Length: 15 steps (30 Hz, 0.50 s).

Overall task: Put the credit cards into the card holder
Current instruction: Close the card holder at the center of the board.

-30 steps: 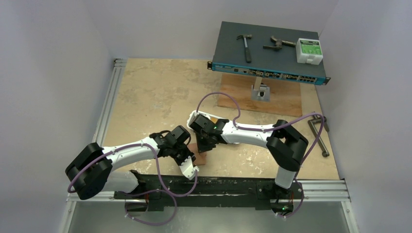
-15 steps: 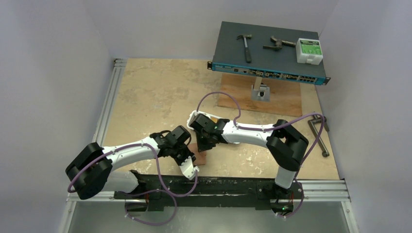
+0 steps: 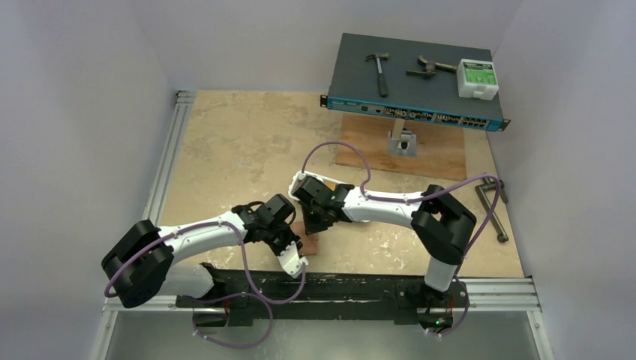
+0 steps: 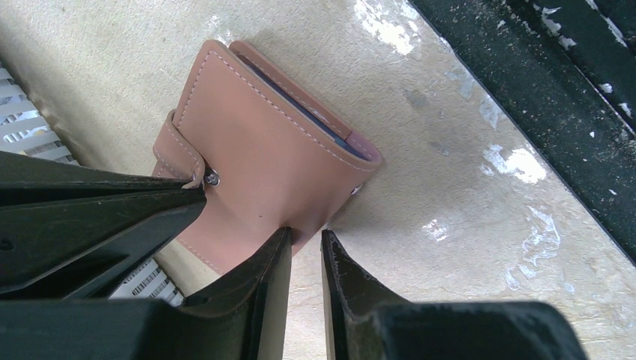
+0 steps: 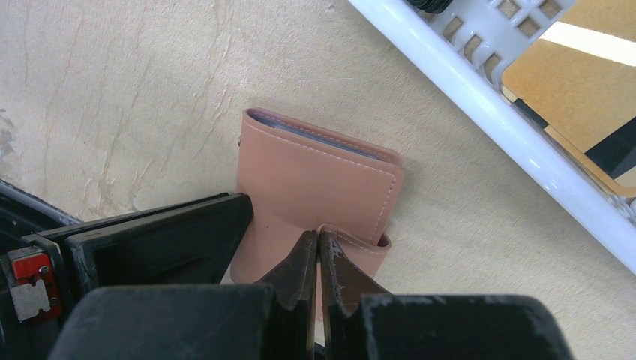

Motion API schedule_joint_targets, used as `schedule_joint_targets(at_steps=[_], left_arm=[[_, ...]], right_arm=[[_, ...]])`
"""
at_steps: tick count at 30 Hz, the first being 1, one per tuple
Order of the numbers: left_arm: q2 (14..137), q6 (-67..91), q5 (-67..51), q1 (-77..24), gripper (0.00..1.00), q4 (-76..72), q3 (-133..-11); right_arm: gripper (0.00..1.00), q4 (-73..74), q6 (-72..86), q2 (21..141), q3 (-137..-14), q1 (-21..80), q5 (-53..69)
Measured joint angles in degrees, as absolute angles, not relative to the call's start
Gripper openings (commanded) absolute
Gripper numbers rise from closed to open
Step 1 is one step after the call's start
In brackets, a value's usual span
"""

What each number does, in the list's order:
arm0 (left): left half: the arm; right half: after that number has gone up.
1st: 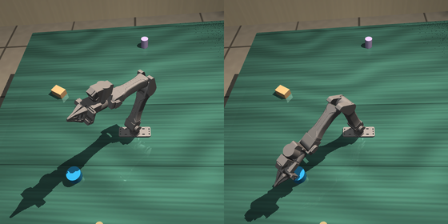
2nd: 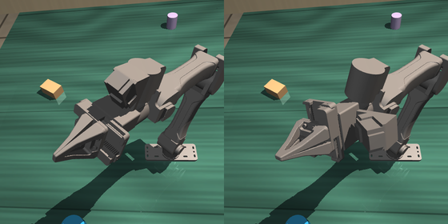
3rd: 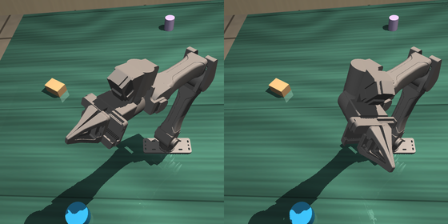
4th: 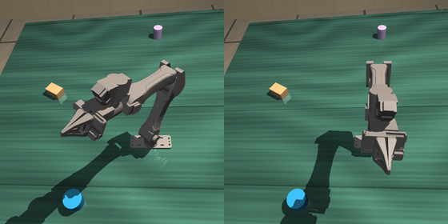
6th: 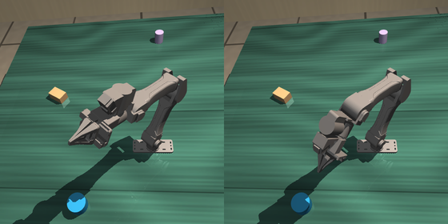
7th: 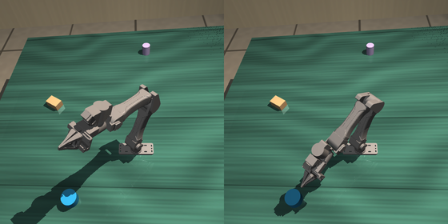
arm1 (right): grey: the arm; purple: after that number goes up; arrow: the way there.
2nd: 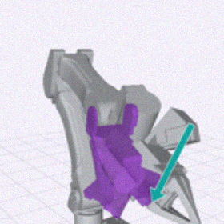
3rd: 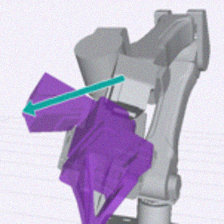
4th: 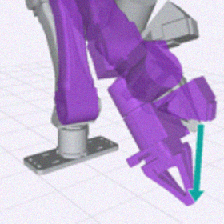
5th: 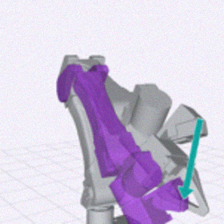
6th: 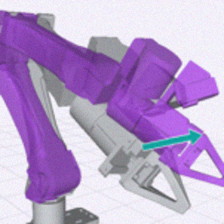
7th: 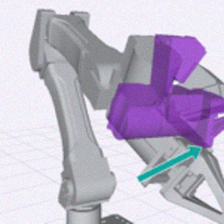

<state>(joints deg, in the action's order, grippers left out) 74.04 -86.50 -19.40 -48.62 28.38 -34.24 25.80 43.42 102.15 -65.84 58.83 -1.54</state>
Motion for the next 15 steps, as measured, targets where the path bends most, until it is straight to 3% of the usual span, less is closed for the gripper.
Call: schedule_joint_targets(at_steps=[15], left_arm=[[74.04,-84.03,-18.79,-48.84,0.19,28.4,-34.26]], right_arm=[[0.0,25.5,43.51,102.37,-65.8,61.95,-4.6]])
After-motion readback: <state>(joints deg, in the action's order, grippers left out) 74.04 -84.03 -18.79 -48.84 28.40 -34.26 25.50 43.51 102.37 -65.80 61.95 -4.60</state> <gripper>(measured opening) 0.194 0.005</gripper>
